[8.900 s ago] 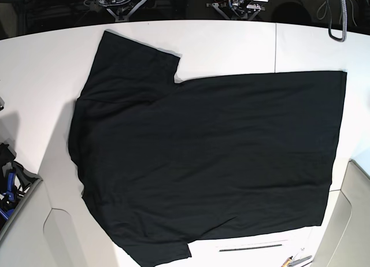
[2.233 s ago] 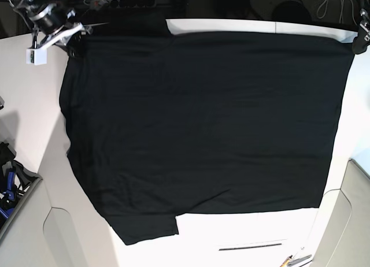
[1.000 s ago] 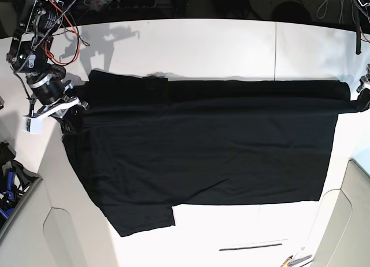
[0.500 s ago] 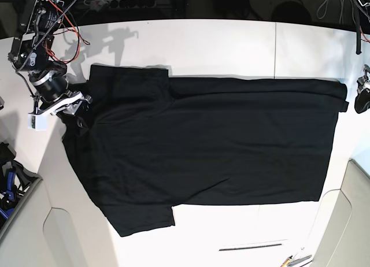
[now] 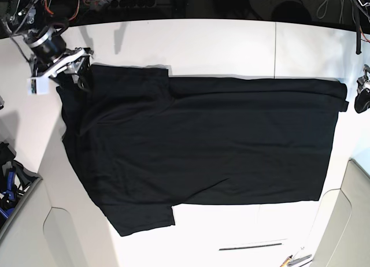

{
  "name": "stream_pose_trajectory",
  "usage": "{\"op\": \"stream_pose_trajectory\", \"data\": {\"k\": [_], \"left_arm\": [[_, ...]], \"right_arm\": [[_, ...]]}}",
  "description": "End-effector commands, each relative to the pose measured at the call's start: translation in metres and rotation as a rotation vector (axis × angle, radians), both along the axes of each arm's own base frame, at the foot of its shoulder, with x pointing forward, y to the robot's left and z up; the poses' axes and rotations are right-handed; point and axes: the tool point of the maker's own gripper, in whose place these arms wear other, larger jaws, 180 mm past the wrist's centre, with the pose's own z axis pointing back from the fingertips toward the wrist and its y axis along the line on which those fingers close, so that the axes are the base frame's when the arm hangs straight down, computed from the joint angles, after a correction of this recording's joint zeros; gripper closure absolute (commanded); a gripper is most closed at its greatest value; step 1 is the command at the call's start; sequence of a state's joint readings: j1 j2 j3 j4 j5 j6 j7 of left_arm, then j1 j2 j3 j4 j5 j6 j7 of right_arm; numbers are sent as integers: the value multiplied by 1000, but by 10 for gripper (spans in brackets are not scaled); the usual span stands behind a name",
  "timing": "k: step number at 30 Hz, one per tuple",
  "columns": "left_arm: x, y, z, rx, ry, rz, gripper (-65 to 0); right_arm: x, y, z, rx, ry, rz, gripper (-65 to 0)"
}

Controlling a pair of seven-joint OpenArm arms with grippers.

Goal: Fold the T-shirt properly
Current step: 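Regrasp the shirt edge with the right gripper beside the sleeve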

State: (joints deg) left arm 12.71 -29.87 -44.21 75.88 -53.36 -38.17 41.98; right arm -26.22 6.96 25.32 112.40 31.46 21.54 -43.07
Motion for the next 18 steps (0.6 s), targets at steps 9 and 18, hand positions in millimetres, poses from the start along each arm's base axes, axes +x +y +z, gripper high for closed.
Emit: {"op": "stream_pose_trajectory", "data": {"k": [9, 18], "left_arm": [[8, 7, 20, 30, -49, -5, -244], [8, 8, 20, 30, -49, -5, -244]], "right_arm": [[-12, -7, -55, 156, 115, -98, -334], [-6, 8, -53, 297, 80, -83, -131]]}}
